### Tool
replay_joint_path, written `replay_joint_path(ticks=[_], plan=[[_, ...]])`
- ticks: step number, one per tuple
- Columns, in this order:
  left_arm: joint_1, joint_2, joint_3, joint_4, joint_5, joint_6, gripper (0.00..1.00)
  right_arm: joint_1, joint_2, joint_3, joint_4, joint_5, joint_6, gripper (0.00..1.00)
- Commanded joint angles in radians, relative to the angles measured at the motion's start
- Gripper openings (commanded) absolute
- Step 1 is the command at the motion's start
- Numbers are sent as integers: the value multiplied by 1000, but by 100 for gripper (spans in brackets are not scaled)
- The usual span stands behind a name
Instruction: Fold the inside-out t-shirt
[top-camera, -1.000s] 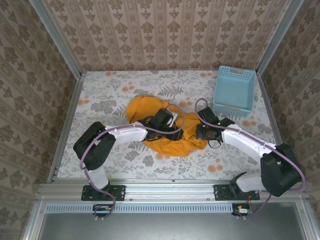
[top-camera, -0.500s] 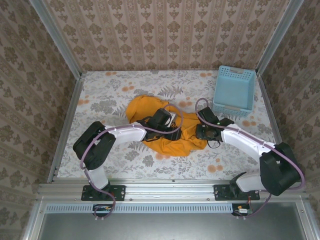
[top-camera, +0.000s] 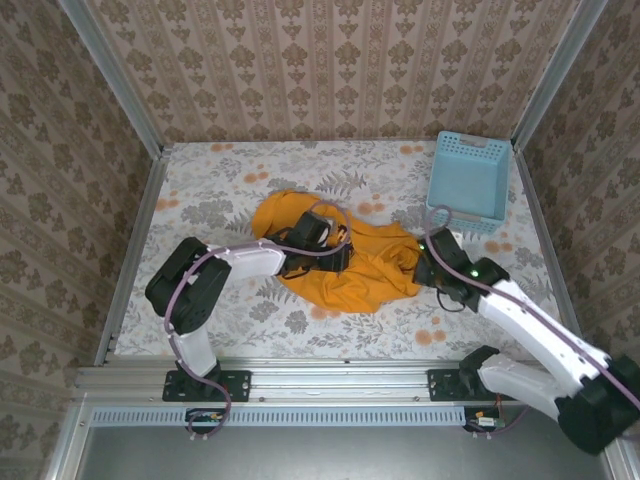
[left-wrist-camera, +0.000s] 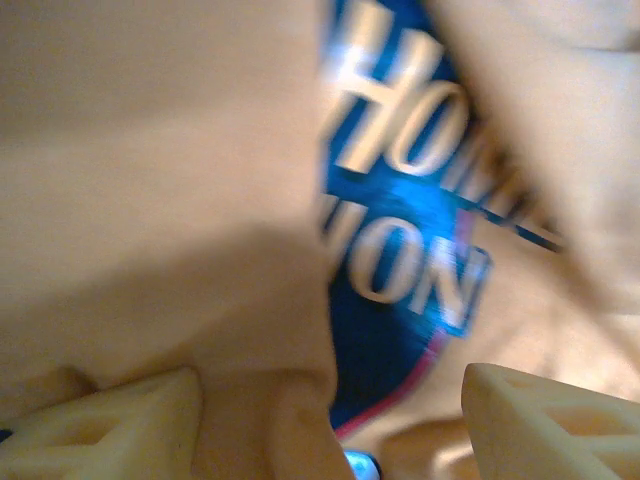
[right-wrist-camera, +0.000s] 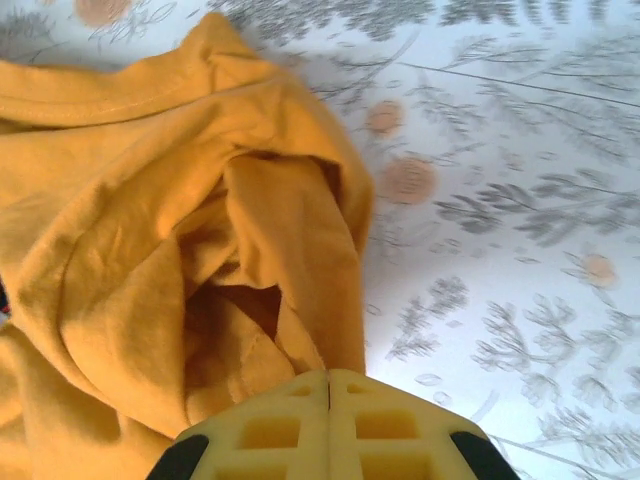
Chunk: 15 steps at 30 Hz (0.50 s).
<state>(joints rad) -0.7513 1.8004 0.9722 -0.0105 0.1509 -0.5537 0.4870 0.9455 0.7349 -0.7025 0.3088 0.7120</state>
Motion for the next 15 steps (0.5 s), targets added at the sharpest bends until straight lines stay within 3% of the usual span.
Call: replay_joint_path(ticks=[1, 6, 9, 11, 15], plan=[[34, 39, -31, -30, -10, -76, 70, -10, -127, -80, -149, 100, 130, 0], [60, 56, -36, -54, -28, -105, 69, -19, -284, -232, -173, 72, 344, 0], [74, 48, -47, -55, -32, -110, 69, -21, -286, -323, -104, 3, 418, 2], [77, 38, -55, -56, -35, -104, 69, -22, -255, -333, -92, 12, 417, 9], [74, 12, -64, -37, -5, -79, 69, -23, -171, -221, -63, 37, 262, 30]])
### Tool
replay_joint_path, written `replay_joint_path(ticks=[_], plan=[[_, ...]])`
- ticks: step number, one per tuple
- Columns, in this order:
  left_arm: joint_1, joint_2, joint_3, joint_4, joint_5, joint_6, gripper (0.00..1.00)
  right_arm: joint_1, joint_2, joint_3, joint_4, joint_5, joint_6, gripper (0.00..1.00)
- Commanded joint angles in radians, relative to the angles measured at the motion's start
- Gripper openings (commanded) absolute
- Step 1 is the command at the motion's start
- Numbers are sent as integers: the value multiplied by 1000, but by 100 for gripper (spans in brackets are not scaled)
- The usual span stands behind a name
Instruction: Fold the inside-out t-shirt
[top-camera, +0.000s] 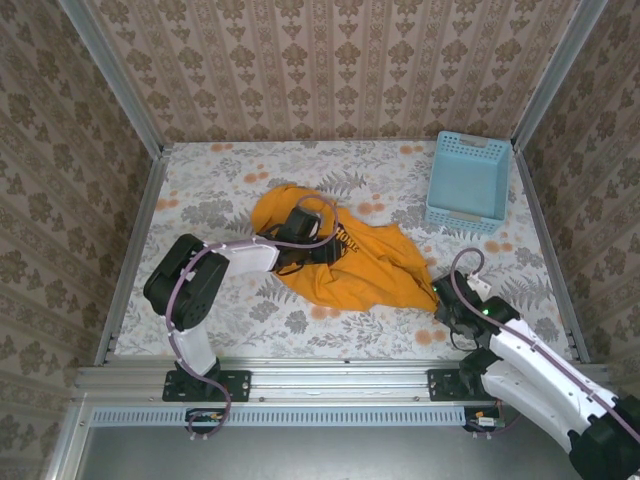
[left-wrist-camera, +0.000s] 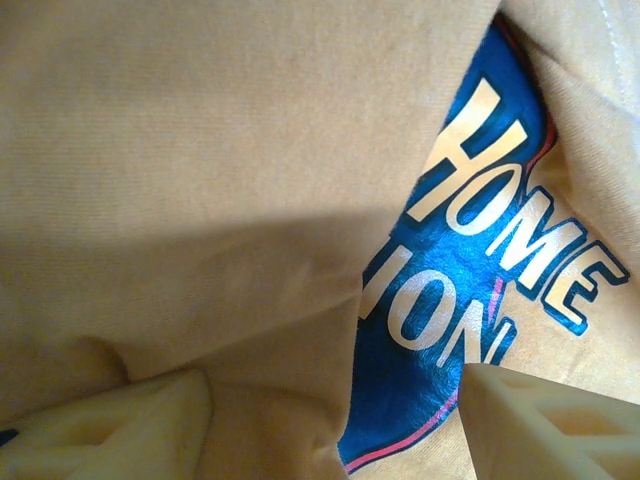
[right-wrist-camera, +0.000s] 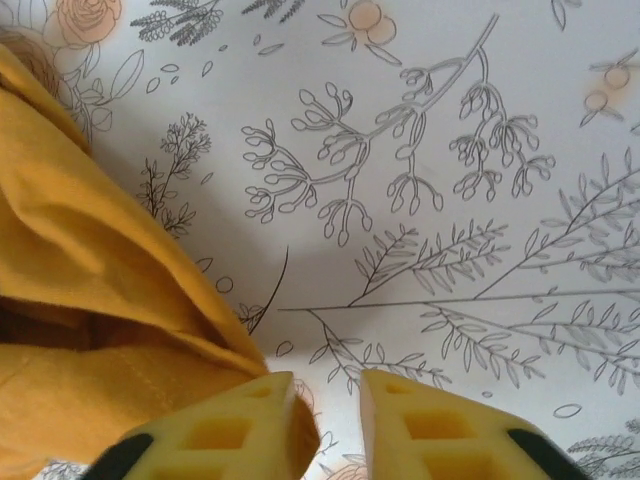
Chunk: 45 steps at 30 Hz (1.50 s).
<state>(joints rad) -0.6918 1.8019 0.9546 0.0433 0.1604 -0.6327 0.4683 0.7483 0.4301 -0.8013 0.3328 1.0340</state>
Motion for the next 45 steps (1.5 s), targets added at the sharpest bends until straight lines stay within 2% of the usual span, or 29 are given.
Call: replay_joint_path(ticks=[1, 4, 8, 12, 14, 17, 22, 27, 33, 35, 37, 40, 43, 45], plan=[[10, 6, -47, -86, -10, 7, 69, -2, 46, 115, 48, 9, -100, 33], [-12, -3, -35, -89, -10, 23, 69, -2, 109, 181, 90, -1, -192, 39], [-36, -11, -18, -97, -19, 32, 70, -21, 244, 224, 181, -65, -248, 42], [-51, -21, -8, -112, -22, 44, 70, -37, 366, 227, 323, -203, -265, 55], [-58, -27, -4, -121, -27, 47, 70, -37, 409, 226, 371, -266, -276, 58], [-64, -37, -7, -121, -32, 50, 70, -32, 447, 216, 417, -334, -288, 51], [-61, -31, -2, -135, -54, 54, 71, 66, 447, 217, 362, -298, -277, 30], [-28, -22, -10, -134, -48, 48, 71, 148, 447, 161, 375, -337, -209, 15], [-6, -27, -7, -148, -51, 56, 71, 228, 426, 146, 335, -329, -168, 12], [-6, -27, -8, -152, -53, 59, 71, 230, 384, 162, 306, -321, -181, 17], [-6, -27, -8, -152, -53, 59, 71, 229, 329, 202, 235, -258, -210, 23], [-6, -29, -12, -148, -52, 57, 71, 166, 284, 243, 170, -188, -251, 28], [-6, -35, -17, -145, -53, 56, 71, 67, 305, 242, 206, -223, -286, 27], [-6, -39, -19, -145, -51, 56, 71, 47, 349, 250, 238, -233, -303, 26]])
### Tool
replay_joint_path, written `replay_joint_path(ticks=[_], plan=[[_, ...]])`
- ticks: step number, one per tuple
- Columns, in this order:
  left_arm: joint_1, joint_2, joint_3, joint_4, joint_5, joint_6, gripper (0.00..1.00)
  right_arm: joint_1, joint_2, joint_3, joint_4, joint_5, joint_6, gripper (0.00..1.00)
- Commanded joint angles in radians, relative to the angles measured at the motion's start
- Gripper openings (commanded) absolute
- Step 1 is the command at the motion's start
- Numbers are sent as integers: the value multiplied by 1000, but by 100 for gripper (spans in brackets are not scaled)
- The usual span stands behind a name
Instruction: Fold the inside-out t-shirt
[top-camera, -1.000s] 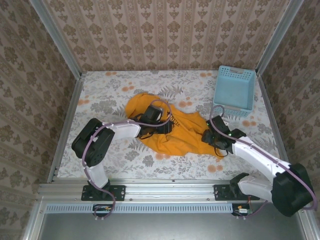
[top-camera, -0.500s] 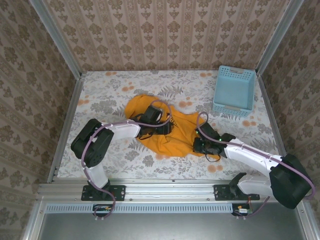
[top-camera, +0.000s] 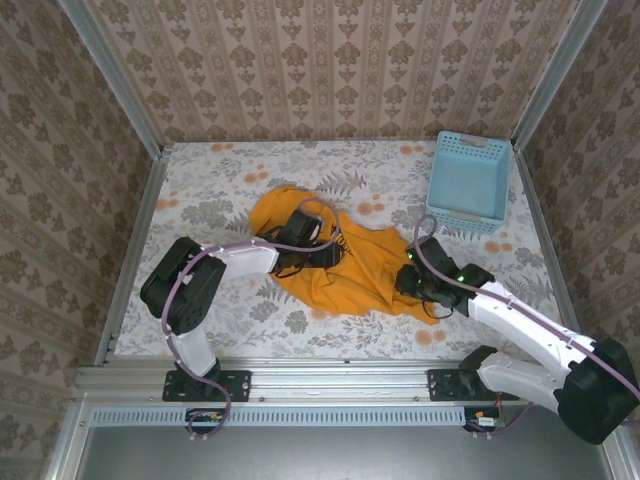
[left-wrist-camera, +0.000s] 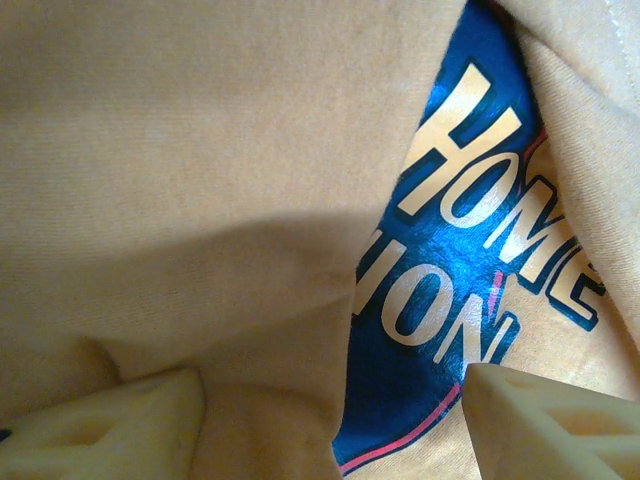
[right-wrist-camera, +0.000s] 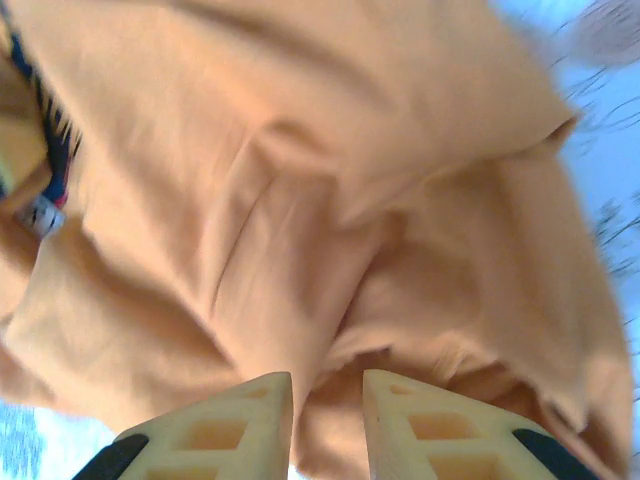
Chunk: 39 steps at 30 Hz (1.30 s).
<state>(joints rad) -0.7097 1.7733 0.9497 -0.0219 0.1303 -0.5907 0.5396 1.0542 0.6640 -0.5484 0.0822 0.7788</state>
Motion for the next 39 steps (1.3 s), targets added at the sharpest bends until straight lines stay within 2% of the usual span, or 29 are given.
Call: replay_joint_path(ticks=[1, 7, 12, 18, 20, 25, 27, 39], plan=[[13, -13, -16, -79, -23, 14, 71, -27, 74, 25, -5, 18, -51, 26], [13, -20, -25, -76, -22, 14, 71, -32, 216, 48, 46, 38, -42, 30], [12, -16, -32, -67, -21, 9, 71, -35, 292, 52, 57, 63, -32, 37], [13, -17, -35, -64, -22, 8, 71, -35, 369, 52, 81, 52, -25, 39], [12, -16, -36, -63, -23, 8, 71, -36, 367, 51, 87, 50, -24, 35], [13, -12, -36, -66, -29, 4, 71, -33, 346, 51, 65, 89, -29, 8], [14, -12, -35, -76, -43, 3, 71, -31, 307, 51, 43, 121, -29, 0], [18, -11, -31, -117, -98, 3, 71, -24, 10, 67, -144, 276, -67, 0]])
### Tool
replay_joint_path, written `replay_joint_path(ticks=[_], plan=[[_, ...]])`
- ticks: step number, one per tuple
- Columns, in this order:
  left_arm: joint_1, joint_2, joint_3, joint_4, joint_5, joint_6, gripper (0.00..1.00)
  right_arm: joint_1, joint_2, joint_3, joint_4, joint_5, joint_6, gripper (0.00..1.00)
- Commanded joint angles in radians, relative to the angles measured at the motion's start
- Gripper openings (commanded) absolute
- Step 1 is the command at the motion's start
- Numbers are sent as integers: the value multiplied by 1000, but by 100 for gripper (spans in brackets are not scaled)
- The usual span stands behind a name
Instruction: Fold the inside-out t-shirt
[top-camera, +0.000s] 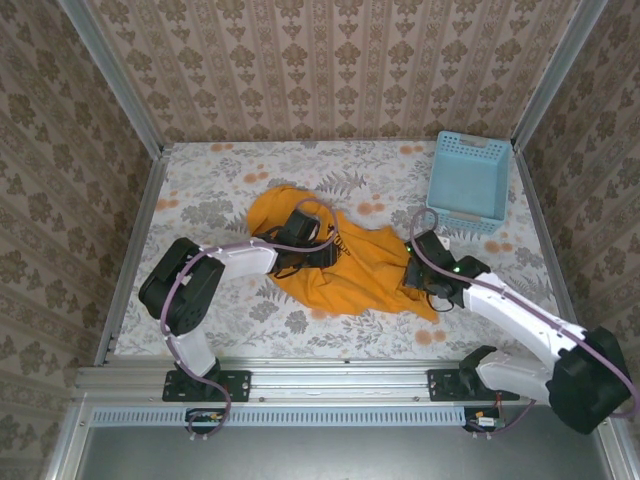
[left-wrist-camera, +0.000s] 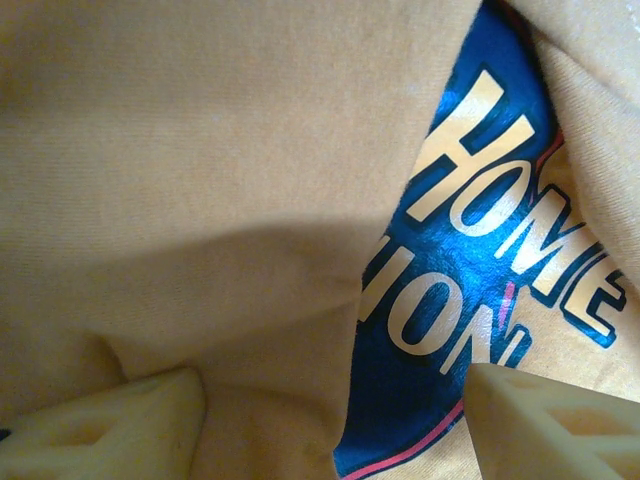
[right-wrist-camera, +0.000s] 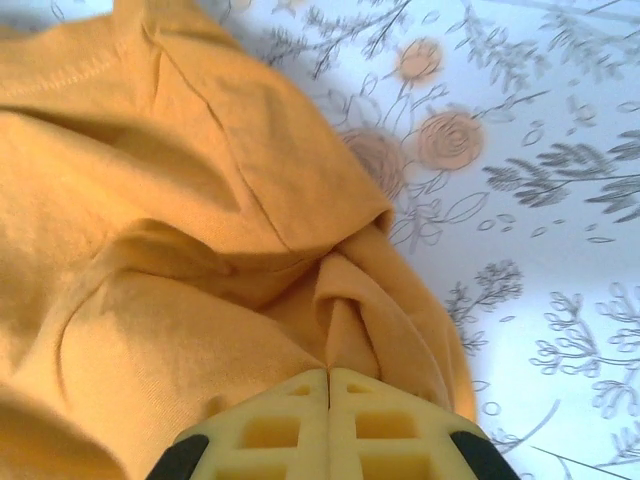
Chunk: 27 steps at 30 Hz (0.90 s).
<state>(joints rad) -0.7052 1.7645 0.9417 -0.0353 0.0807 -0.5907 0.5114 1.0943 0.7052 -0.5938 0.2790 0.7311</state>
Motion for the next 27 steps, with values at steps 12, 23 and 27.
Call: replay_joint_path(ticks=[12, 23, 27], plan=[[12, -25, -48, -117, -58, 30, 71, -140, -88, 113, -149, 68, -120, 0], [-14, -40, -44, -124, -79, 43, 72, -199, 208, 268, -233, 187, -163, 14], [-19, -79, -59, -103, 20, 57, 71, -191, 175, 277, -220, 203, -178, 39]])
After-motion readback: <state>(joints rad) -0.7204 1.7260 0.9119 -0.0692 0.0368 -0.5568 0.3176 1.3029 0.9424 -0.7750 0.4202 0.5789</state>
